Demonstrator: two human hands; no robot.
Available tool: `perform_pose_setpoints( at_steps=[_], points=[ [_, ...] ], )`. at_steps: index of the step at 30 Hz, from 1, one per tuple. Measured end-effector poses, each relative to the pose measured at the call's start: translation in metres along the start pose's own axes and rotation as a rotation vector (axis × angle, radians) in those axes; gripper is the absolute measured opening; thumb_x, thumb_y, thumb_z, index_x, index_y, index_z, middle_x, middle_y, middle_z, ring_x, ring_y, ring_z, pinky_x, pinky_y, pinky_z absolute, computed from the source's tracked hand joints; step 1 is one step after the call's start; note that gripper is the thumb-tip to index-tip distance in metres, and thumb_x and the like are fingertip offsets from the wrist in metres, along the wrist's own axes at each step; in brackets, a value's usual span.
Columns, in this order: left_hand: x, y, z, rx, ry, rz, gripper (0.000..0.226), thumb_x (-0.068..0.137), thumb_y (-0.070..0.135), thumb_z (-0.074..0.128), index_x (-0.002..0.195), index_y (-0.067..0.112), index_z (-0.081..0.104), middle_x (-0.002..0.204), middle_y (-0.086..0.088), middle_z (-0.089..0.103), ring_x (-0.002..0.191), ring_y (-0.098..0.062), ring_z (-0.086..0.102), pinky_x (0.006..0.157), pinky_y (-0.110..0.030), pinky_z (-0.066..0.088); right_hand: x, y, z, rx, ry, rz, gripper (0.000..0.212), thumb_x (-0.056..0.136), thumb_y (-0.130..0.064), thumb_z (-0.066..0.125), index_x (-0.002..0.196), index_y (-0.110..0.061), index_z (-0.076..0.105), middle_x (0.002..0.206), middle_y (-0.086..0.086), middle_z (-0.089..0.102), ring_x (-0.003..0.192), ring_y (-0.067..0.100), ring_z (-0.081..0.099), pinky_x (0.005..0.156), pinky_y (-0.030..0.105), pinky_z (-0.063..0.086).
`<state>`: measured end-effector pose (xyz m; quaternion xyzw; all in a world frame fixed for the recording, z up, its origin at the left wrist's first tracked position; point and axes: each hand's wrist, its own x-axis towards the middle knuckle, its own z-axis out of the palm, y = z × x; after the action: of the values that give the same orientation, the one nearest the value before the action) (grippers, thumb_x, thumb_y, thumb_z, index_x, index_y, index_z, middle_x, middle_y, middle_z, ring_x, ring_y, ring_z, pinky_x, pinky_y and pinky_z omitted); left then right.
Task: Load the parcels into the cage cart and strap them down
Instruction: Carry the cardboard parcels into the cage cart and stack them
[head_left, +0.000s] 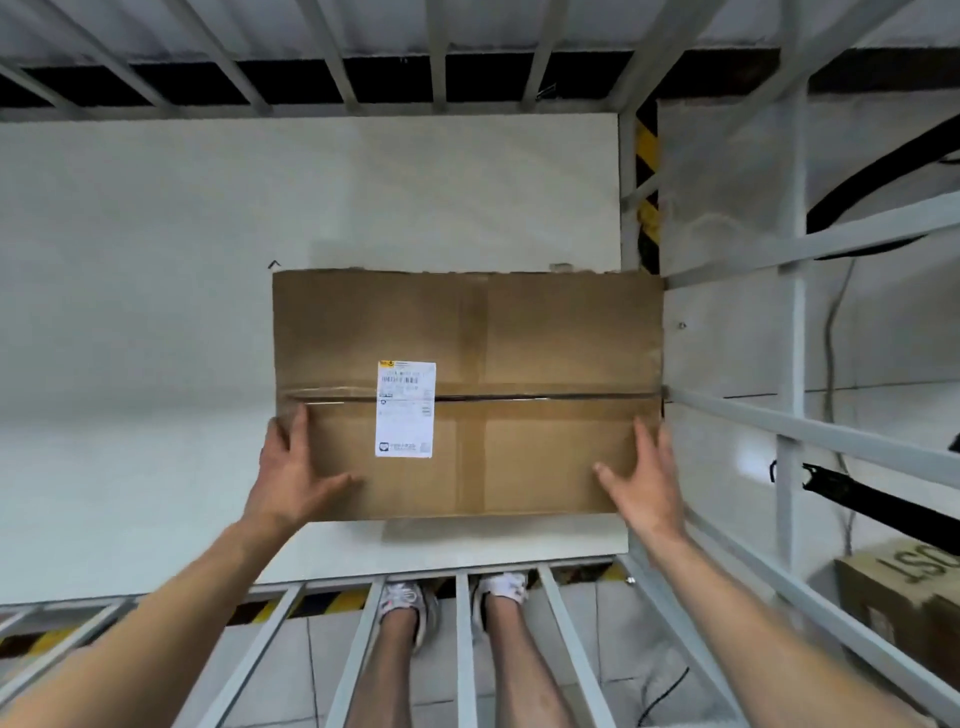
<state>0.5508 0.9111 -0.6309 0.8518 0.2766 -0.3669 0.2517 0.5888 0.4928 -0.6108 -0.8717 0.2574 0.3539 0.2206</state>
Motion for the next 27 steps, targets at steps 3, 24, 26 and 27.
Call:
perform_pose_setpoints(
  at_steps=[3, 24, 26, 27],
  points=[
    [-0.02, 0.009, 0.029, 0.314, 0.089, 0.128, 0.12, 0.07, 0.063, 0.077, 0.16, 0.026, 0.008, 0.166, -0.018, -0.01, 0.153, -0.036, -0.01, 0.115, -0.067, 0.015, -0.021, 0.007, 0.021, -0.316, -0.055, -0.137, 0.1, 0.087, -0.06, 0.062, 0.158, -0.034, -0.003, 0.164, 0.0, -0.025, 0.152, 0.03, -0.016, 0.123, 0.053, 0.014],
    [0.089, 0.106, -0.035, 0.426, 0.009, 0.151, 0.134, 0.065, 0.075, 0.072, 0.154, 0.035, -0.02, 0.159, -0.013, -0.034, 0.146, -0.036, -0.033, 0.11, -0.077, 0.007, 0.081, -0.089, 0.002, -0.385, 0.005, -0.24, 0.094, 0.09, -0.068, 0.049, 0.158, -0.034, -0.005, 0.163, 0.003, -0.029, 0.144, 0.043, -0.032, 0.116, 0.066, -0.006],
    [0.077, 0.097, -0.027, 0.396, -0.012, 0.126, 0.135, 0.064, 0.077, 0.07, 0.154, 0.036, -0.022, 0.158, -0.012, -0.035, 0.145, -0.035, -0.035, 0.111, -0.076, 0.009, 0.076, -0.086, 0.004, -0.422, 0.004, -0.262, 0.094, 0.09, -0.068, 0.048, 0.158, -0.035, -0.005, 0.163, 0.003, -0.028, 0.145, 0.044, -0.03, 0.116, 0.066, -0.003],
    [0.069, 0.092, -0.021, 0.386, -0.027, 0.101, 0.135, 0.064, 0.078, 0.069, 0.153, 0.035, -0.022, 0.158, -0.013, -0.036, 0.145, -0.036, -0.035, 0.111, -0.075, 0.011, 0.074, -0.084, 0.004, -0.442, 0.007, -0.277, 0.094, 0.089, -0.068, 0.048, 0.158, -0.034, -0.004, 0.163, 0.003, -0.028, 0.145, 0.044, -0.028, 0.117, 0.066, 0.0]
  ],
)
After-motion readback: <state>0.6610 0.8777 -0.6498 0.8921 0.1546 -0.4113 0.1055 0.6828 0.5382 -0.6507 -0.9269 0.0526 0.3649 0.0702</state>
